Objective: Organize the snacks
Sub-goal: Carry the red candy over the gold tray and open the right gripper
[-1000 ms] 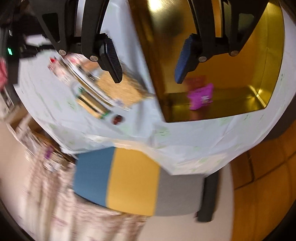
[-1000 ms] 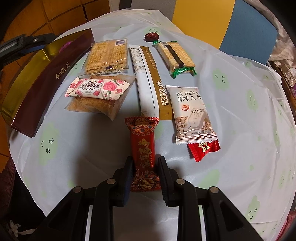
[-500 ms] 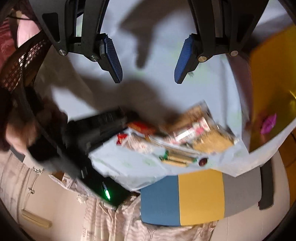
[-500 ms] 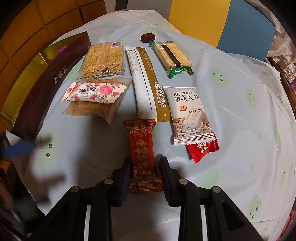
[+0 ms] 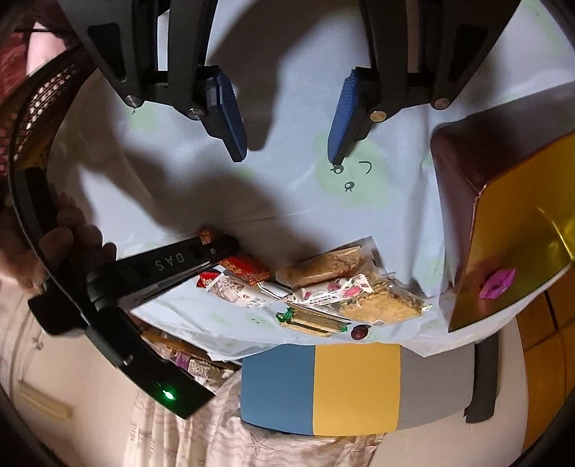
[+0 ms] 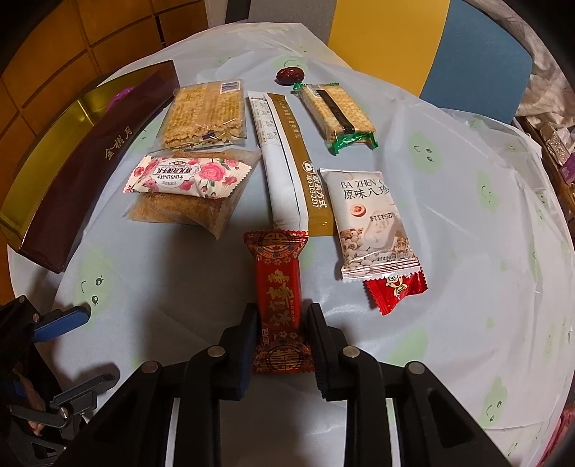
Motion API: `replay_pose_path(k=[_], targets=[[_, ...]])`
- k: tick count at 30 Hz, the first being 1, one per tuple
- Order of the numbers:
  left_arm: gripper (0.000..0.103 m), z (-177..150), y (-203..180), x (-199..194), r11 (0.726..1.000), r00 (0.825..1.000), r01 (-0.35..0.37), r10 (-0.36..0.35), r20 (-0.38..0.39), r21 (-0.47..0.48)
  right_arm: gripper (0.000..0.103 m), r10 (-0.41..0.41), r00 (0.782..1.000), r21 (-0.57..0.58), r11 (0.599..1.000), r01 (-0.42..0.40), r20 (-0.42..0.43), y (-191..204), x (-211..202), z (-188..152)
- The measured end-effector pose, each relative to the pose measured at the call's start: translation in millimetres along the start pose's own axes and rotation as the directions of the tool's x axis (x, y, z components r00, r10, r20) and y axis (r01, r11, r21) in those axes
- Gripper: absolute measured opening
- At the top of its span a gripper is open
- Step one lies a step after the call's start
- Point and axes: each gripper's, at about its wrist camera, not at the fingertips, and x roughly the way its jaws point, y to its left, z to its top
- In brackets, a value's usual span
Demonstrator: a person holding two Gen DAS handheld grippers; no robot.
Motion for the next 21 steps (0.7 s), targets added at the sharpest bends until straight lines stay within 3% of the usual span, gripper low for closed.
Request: replay_pose_path(k=[5, 9, 15, 21], targets=[[0.047, 0, 15, -1, 0.995, 0.997, 0.076, -0.076, 0.009, -0.072, 0.023, 0.025, 1.000, 0.038, 0.999, -0.025, -0.014, 2, -8, -3], [0.047, -2, 14, -2, 0.994, 0.996, 0.085, -0.084, 0.021, -0.070, 0.023, 0.053, 0.998, 0.026, 0.998, -0.054, 0.034, 12, -37, -2], [0.047, -2, 18, -3, 0.990, 0.994, 0.111, -0.108, 0.029, -0.084, 0.023, 0.200, 0.975, -0.039, 0.980, -0.197, 0.096, 47, -74, 28], [0.047, -3, 22, -3, 0.986, 0.991, 0.133, -0.130, 0.035, -0.098, 0.023, 0.321, 0.945, -0.170, 0.936, -0.307, 0.063, 105, -81, 73]])
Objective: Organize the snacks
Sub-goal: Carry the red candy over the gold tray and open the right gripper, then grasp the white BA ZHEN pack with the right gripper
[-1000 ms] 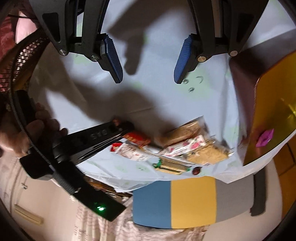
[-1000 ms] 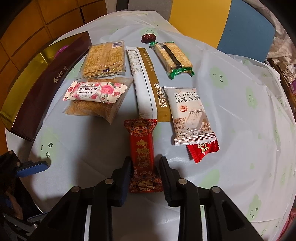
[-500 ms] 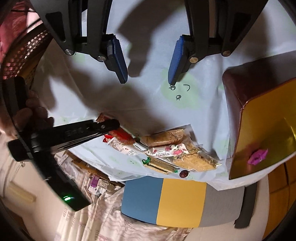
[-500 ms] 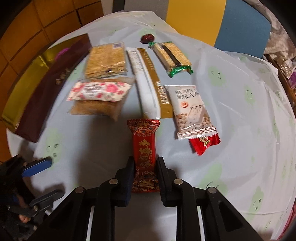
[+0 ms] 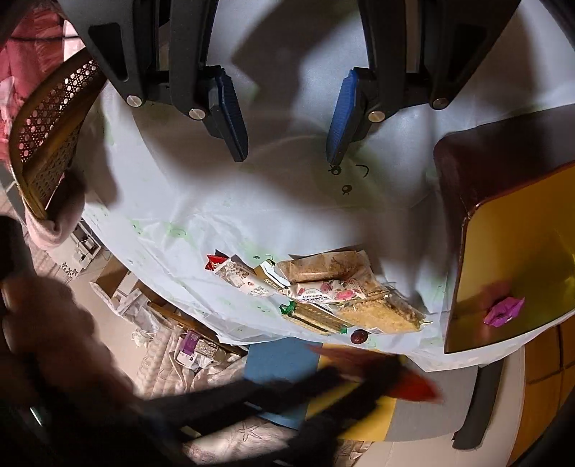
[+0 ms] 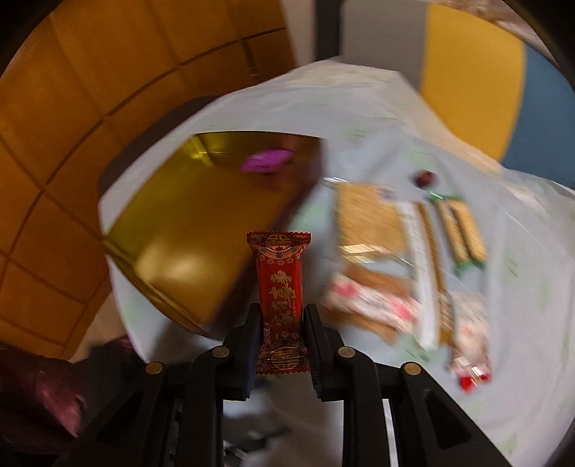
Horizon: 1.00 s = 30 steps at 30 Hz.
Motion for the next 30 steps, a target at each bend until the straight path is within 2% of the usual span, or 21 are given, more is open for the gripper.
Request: replay_pose_path(k=[5, 8, 11, 13, 16, 22, 26, 30], targets=[[0.047, 0, 2, 0, 1.000, 1.000, 0.010, -0.010, 0.002, -0.001, 0.024, 0.067, 0.997, -0.044, 0.997, -0.069, -0.036, 24, 27, 41], [0.047, 0, 4, 0, 1.000, 1.000, 0.022, -0.021, 0.001, -0.010, 0.025, 0.065, 0.997, -0.047, 0.997, -0.067, -0.039, 30, 44, 57], [0.047, -1, 4, 0, 1.000, 1.000, 0.026, -0.026, 0.001, -0.010, 0.034, 0.068, 0.997, -0.028, 0.997, -0.069, -0.043, 30, 59, 67], [0.047, -1, 3, 0, 1.000, 1.000, 0.023, -0.023, 0.002, -0.005, 0.034, 0.053, 0.998, -0.016, 0.998, -0.054, -0.035, 27, 64, 69], [0.047, -2, 1, 1, 1.000, 1.000, 0.011, -0.011, 0.005, 0.007, 0.034, 0.061, 0.998, 0.003, 0.998, -0.061, -0.015, 20, 60, 65], [0.047, -2, 0, 1, 1.000, 1.000, 0.002, -0.002, 0.005, 0.011, 0.034, 0.021, 0.999, 0.055, 0.998, -0.022, 0.032, -13, 34, 37], [0.047, -2, -1, 1, 1.000, 1.000, -0.006, 0.006, 0.004, 0.013, 0.034, -0.045, 0.998, 0.139, 0.990, 0.038, 0.048, -56, 12, 13], [0.047, -3, -2, 1, 1.000, 1.000, -0.019, 0.019, 0.005, 0.023, 0.034, -0.147, 0.989, 0.247, 0.960, 0.135, 0.030, -106, -7, -18]])
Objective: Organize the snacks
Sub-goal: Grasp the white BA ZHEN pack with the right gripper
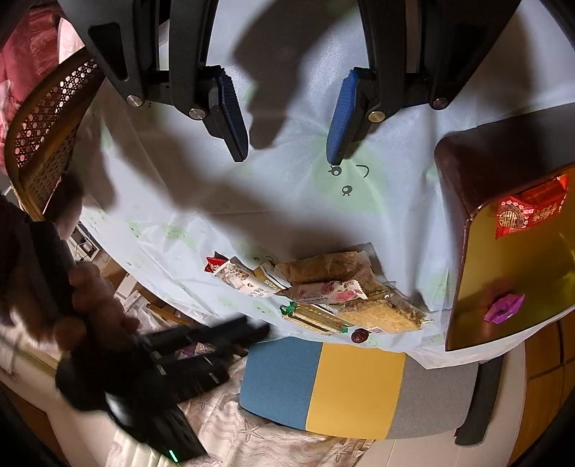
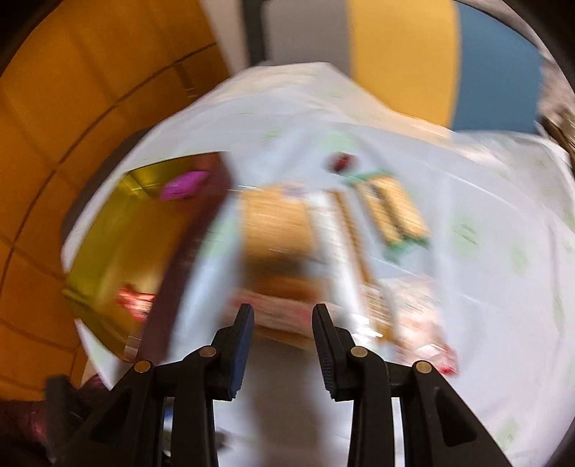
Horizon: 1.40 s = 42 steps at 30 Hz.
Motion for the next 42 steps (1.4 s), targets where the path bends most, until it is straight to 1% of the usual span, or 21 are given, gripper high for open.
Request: replay_pose_path(k=[2, 5, 7, 11, 14, 17, 19, 20, 21, 23, 25, 26, 27, 30, 33, 37, 39, 42], targets=[[0.047, 0, -2, 1, 1.000, 1.000, -0.008, 0.008, -0.001, 0.005, 0.034, -0.064, 0.998, 0.063, 0.996, 0.064, -0.006, -30, -4, -9], [0.047, 0, -3, 1, 1.000, 1.000, -0.016, 0.016, -0.002, 0.011, 0.034, -0.152, 0.988, 0.108, 0.982, 0.154, -0.021, -59, -5, -20], [0.047, 0, -3, 1, 1.000, 1.000, -0.022, 0.022, -0.003, 0.016, 0.039, -0.182, 0.983, 0.131, 0.974, 0.185, -0.037, -73, -2, -25], [0.047, 0, -4, 2, 0.999, 1.000, -0.028, 0.028, -0.005, 0.023, 0.042, -0.211, 0.976, 0.131, 0.967, 0.217, -0.059, -85, 7, -27], [0.047, 0, -5, 2, 0.999, 0.999, -0.031, 0.031, -0.008, 0.026, 0.043, -0.212, 0.975, 0.102, 0.971, 0.218, -0.067, -85, 17, -22], [0.047, 0, -4, 1, 0.999, 0.999, -0.031, 0.031, -0.009, 0.026, 0.044, -0.210, 0.975, 0.038, 0.976, 0.213, -0.078, -73, 27, -14], [0.047, 0, -5, 2, 0.999, 0.999, -0.033, 0.034, -0.009, 0.030, 0.051, -0.216, 0.971, -0.018, 0.976, 0.215, -0.100, -66, 35, -10], [0.047, 0, -5, 2, 0.999, 0.999, -0.035, 0.035, -0.009, 0.033, 0.057, -0.223, 0.969, -0.043, 0.975, 0.219, -0.110, -62, 37, -10], [0.047, 0, -6, 2, 0.999, 0.999, -0.036, 0.036, -0.009, 0.036, 0.058, -0.232, 0.965, -0.066, 0.972, 0.225, -0.120, -60, 41, -10], [0.047, -1, -7, 2, 0.998, 0.999, -0.039, 0.039, -0.009, 0.040, 0.058, -0.253, 0.957, -0.102, 0.965, 0.241, -0.139, -57, 48, -10], [0.047, -1, -8, 1, 0.998, 0.999, -0.040, 0.041, -0.010, 0.045, 0.058, -0.280, 0.951, -0.132, 0.956, 0.263, -0.135, -55, 53, -9], [0.047, -1, -8, 1, 0.998, 0.999, -0.039, 0.040, -0.011, 0.045, 0.052, -0.275, 0.951, -0.131, 0.957, 0.257, -0.142, -56, 55, -9], [0.047, -1, -7, 1, 0.998, 0.999, -0.038, 0.039, -0.011, 0.044, 0.040, -0.260, 0.954, -0.126, 0.962, 0.243, -0.147, -56, 56, -10], [0.047, -1, -7, 1, 0.998, 0.999, -0.040, 0.040, -0.010, 0.045, 0.040, -0.276, 0.949, -0.142, 0.957, 0.255, -0.155, -57, 54, -17], [0.047, -1, -9, 2, 0.997, 0.999, -0.047, 0.048, -0.010, 0.053, 0.040, -0.269, 0.949, -0.129, 0.960, 0.249, -0.163, -64, 48, -31], [0.047, 1, -10, 2, 0.997, 0.998, -0.053, 0.055, -0.022, 0.054, 0.040, -0.257, 0.954, -0.091, 0.965, 0.245, -0.152, -71, 40, -46], [0.048, 4, -12, 3, 0.996, 0.997, -0.063, 0.066, -0.040, 0.055, 0.040, -0.249, 0.958, -0.068, 0.968, 0.241, -0.141, -75, 39, -49], [0.051, 15, -16, 4, 0.996, 0.991, -0.083, 0.086, -0.098, 0.029, 0.041, -0.242, 0.961, -0.053, 0.970, 0.237, -0.132, -80, 38, -54]])
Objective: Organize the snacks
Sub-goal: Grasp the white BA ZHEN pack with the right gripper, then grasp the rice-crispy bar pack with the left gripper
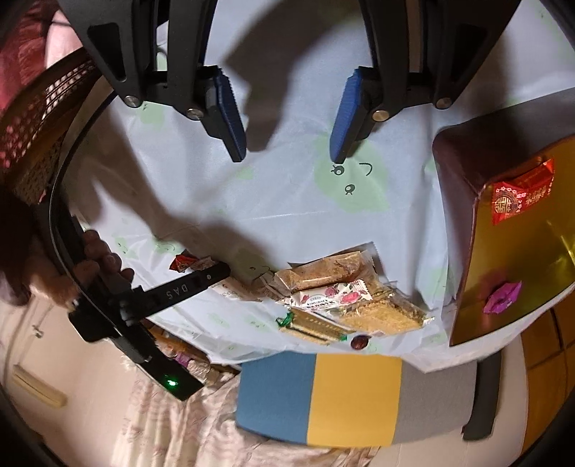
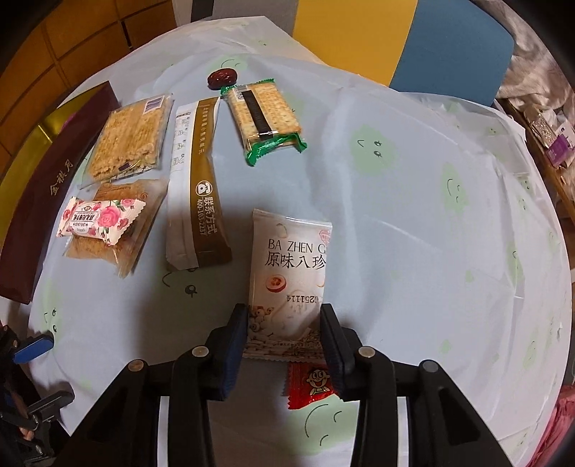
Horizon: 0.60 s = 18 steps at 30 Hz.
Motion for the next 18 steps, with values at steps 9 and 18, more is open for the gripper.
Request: replay_pose_path(k=[9, 18], targets=[[0.063, 88, 3, -23, 0.988, 0.999, 0.015, -0.020, -0.029, -0.154, 0.041, -0.009, 1.000, -0.007, 1.000, 0.009, -0.002, 0, 2, -1], [0.067, 182, 47, 32, 0.936, 0.980, -0.117, 0.053, -0.194, -0.333, 0.041, -0.024, 1.000, -0.022, 0.999, 0.024, -0.014, 6, 0, 2]])
